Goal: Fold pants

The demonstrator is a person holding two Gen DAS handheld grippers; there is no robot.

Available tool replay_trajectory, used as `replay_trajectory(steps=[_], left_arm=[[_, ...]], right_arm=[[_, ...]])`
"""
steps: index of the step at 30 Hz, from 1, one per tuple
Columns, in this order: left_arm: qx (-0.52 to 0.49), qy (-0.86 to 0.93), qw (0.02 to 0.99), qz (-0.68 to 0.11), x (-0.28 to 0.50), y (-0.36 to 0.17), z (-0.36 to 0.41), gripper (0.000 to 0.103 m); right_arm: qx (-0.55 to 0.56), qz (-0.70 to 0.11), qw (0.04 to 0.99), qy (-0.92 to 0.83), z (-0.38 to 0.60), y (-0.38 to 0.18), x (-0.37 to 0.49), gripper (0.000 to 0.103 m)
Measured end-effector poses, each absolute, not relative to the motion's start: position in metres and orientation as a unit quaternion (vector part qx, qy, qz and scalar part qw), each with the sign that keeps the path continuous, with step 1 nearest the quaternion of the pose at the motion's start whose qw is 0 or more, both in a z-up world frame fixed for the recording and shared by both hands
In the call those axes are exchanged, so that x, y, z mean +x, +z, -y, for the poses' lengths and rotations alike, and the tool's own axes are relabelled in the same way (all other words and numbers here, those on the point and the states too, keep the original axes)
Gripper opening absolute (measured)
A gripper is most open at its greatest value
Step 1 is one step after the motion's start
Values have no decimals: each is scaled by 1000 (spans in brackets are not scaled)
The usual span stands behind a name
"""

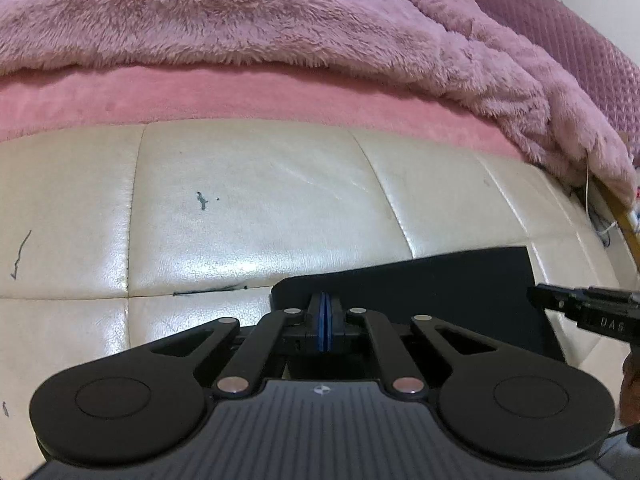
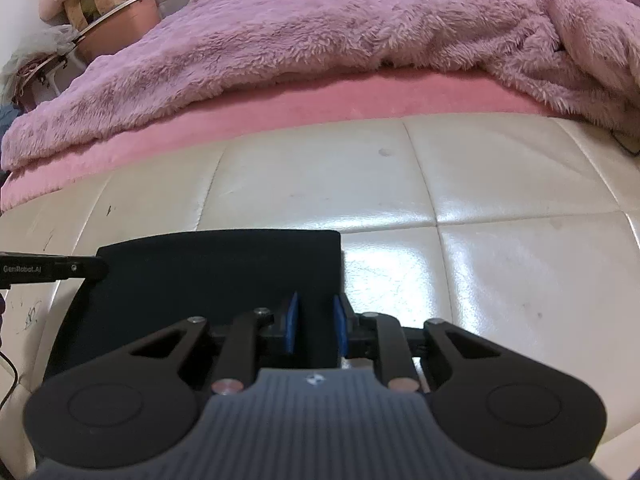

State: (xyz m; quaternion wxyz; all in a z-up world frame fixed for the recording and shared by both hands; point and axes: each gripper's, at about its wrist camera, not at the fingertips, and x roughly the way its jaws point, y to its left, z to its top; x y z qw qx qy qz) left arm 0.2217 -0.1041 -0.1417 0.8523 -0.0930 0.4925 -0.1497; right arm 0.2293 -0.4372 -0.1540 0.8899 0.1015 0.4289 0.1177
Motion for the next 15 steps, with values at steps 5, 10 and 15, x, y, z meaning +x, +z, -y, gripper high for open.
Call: replay_trajectory(steps=[5,10,15], left_arm=[[-141,-157,849,-485,210,-124,86,45],[-222,-170,822,-496,188,-133,62,56],[-307,-176,780,-517,168,-162,39,57]], right_arm=[[166,-418,885,116,458,-142,219,47],[289,-437,841,135,493,-152,201,53],[349,-477,792,149,507,-178,193,55]])
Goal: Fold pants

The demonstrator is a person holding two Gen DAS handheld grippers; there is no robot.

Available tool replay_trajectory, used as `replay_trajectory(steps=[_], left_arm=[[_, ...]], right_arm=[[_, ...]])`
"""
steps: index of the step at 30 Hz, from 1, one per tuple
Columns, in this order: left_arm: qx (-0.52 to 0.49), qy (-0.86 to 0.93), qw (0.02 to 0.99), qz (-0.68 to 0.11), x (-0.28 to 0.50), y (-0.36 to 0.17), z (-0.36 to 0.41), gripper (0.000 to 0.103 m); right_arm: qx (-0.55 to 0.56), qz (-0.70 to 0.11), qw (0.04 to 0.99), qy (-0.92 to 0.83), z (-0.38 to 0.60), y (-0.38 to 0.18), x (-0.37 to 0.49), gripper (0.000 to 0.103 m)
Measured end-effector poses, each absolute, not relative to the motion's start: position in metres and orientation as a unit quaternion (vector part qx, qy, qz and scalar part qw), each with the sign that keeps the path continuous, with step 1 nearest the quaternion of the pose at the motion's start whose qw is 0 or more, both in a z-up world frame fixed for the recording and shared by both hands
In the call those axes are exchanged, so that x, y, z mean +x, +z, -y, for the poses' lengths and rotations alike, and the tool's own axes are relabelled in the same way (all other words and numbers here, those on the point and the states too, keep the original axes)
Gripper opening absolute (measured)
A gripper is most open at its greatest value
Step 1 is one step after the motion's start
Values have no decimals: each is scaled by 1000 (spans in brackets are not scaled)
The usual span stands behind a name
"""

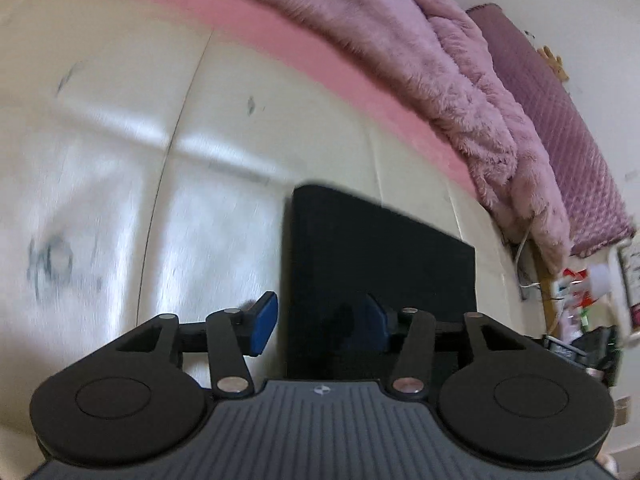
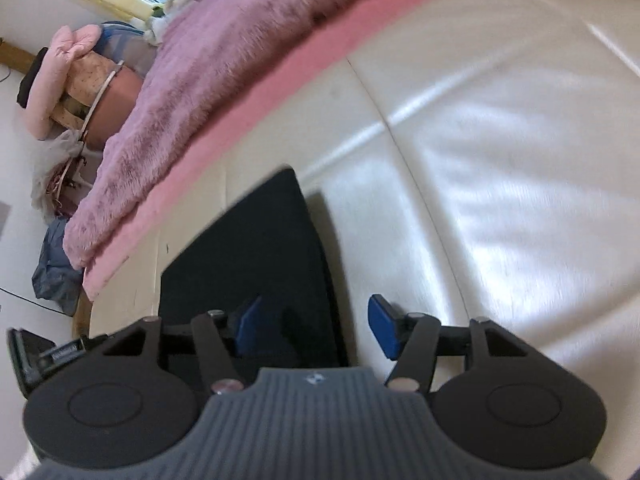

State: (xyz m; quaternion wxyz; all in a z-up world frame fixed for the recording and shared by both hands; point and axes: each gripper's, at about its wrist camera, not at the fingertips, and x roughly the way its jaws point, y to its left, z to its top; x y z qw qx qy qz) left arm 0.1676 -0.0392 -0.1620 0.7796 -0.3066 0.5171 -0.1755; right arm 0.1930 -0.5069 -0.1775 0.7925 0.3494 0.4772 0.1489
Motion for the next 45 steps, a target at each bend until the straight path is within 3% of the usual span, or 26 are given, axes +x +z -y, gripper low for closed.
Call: replay_trajectory(steps=[10,16,18,20,23,33,45], left_arm=[[-386,-211,728,-525,169,-195,35,55],[-393,-221,720,-527,178,-205,43,41],[-403,-221,714,-528,177,-208,42,37],[-403,-220,713,-529,177,-208,42,30],[-400,-214,718,-528,173,-204,41,23],[-335,-197,762,-518,170,-164,31,18],[-305,-160,799,-494,177,-110,-84,18]], right_arm=[[382,-494,756,194,501,-199,208,57],[403,-493,739,219,498,-209,219,56],[408,-492,735,227,499,-212,221,51],[410,-493,733,228,498,-216,224,34],[436,-484,721,235,506,-225,219,25],[424,-472,735,241,488,-194,210,17],[416,-472,716,302,368,-151,240,16]])
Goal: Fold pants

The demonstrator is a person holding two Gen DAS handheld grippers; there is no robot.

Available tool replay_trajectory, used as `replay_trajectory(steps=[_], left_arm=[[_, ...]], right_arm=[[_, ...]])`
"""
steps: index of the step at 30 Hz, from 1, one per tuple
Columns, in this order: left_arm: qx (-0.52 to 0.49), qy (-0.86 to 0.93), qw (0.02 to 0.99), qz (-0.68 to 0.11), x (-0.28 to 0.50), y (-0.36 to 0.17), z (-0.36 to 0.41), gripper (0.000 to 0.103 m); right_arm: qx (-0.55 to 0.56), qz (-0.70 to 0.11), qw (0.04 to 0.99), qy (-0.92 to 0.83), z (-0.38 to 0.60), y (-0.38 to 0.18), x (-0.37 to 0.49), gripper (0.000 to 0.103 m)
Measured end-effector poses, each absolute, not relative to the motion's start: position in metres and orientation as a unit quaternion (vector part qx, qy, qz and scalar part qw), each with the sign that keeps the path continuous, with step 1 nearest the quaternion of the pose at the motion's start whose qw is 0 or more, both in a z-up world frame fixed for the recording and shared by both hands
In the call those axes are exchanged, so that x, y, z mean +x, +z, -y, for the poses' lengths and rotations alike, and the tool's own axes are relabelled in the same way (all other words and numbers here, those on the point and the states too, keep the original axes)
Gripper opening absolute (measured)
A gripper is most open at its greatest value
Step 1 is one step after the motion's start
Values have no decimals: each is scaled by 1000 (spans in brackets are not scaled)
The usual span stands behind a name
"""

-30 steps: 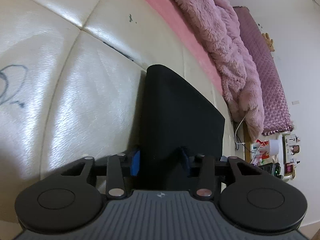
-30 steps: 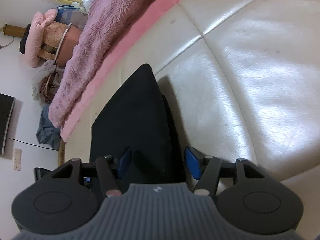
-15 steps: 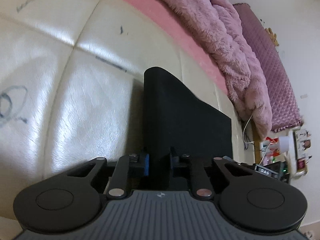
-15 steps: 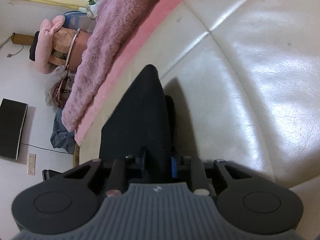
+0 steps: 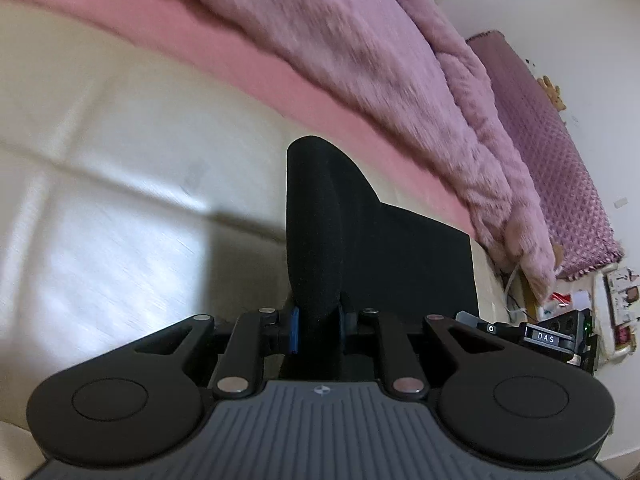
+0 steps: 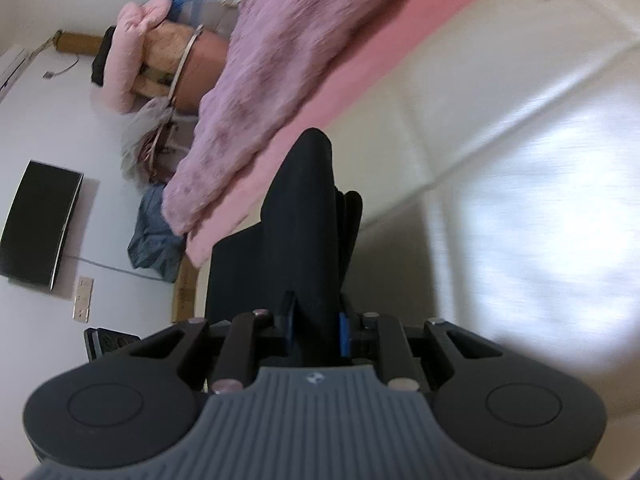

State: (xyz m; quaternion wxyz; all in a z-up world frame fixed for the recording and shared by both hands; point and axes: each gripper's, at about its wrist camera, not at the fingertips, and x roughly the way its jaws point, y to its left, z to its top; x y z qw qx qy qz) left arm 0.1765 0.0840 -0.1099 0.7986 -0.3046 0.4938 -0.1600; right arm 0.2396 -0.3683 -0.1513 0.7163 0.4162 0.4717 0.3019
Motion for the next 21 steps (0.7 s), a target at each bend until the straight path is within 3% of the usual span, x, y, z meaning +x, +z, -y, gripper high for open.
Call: replay_trajectory(steps=[10,21], left_arm=[[-280,-118,809,-503,208,-109,-162,18],[-296,-116,794,-518,239,-161,-191,20]], right_arm=[[409,-486,695,336,246,-147,295,16],[402,-518,683,321,221,-189,335,16]])
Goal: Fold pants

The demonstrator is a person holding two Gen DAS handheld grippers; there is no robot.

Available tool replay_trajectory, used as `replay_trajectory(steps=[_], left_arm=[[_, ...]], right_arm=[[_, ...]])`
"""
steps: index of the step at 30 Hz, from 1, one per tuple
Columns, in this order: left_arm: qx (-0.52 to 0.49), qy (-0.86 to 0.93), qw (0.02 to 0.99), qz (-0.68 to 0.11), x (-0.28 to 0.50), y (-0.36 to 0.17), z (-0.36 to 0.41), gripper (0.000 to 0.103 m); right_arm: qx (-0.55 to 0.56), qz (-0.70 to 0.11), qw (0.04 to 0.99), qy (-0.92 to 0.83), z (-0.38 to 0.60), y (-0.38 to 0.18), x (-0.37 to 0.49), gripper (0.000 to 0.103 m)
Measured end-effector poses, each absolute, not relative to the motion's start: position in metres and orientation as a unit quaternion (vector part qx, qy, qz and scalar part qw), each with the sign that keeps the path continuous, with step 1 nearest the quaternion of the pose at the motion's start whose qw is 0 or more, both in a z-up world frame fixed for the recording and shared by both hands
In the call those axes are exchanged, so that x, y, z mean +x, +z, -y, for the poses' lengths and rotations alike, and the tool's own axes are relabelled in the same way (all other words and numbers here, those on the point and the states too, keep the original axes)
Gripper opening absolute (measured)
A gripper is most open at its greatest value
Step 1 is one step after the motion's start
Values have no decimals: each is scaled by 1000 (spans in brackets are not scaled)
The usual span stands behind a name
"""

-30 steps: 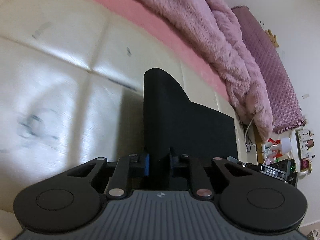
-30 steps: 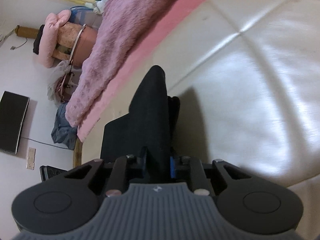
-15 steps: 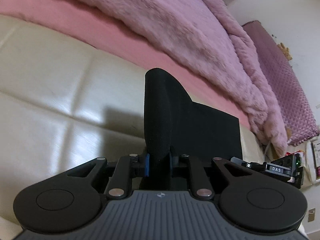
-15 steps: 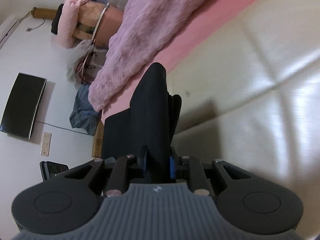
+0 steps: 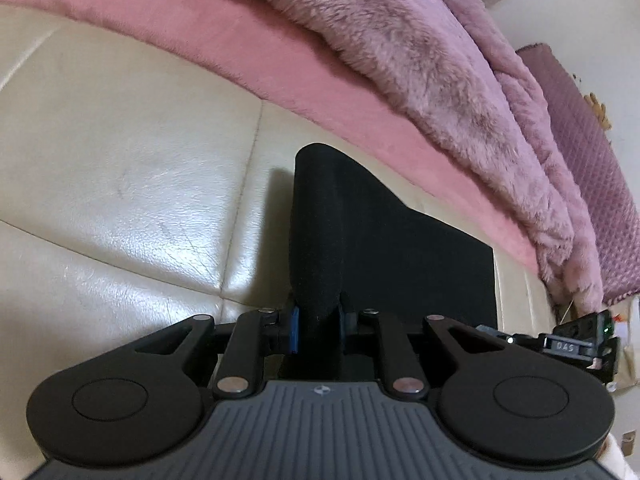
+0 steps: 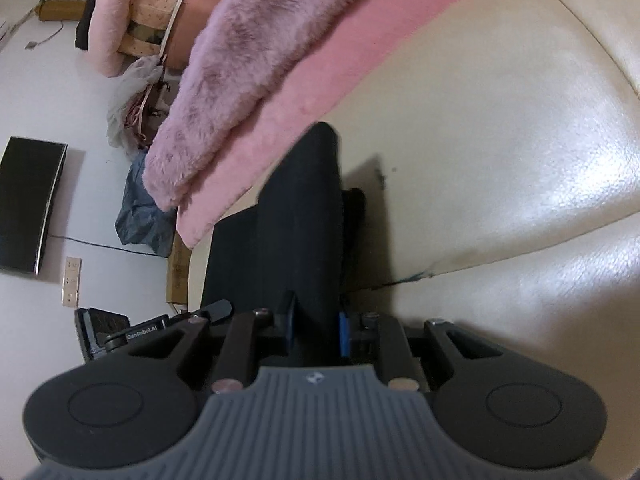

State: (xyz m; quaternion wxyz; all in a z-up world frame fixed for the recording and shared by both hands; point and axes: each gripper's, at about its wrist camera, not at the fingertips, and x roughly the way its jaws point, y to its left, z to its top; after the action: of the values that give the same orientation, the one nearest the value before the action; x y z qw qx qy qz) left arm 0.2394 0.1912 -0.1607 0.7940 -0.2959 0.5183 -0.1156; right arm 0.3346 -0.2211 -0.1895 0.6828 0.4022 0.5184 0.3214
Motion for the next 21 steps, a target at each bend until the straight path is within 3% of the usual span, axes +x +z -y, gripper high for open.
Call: replay_trajectory(steps=[4,9,12,14,18,21], left_arm=[[-303,-120,793,-515,239,-172,-197,29],[-321,-121,791,-506,234,-176,-200,32],[-282,-82,811,-507,227,-158,-193,39],[-251,-60,830,-494,214,-141,-189,39],[-226,-59,852,-469,180,-114,-179,39],[-201,-44,861,-465,160,-110,-165,39]], right_arm=[[396,-524,683,319,220,-202,341,16],[395,-524,684,319,222,-208,343,14],[382,-524,693,316,222,-200,340,20],[344,-511,725,308,224,-183,333,32],[242,-467,799,292,227,-142,308,31],[150,-426,836,312,211,-116,277,23]])
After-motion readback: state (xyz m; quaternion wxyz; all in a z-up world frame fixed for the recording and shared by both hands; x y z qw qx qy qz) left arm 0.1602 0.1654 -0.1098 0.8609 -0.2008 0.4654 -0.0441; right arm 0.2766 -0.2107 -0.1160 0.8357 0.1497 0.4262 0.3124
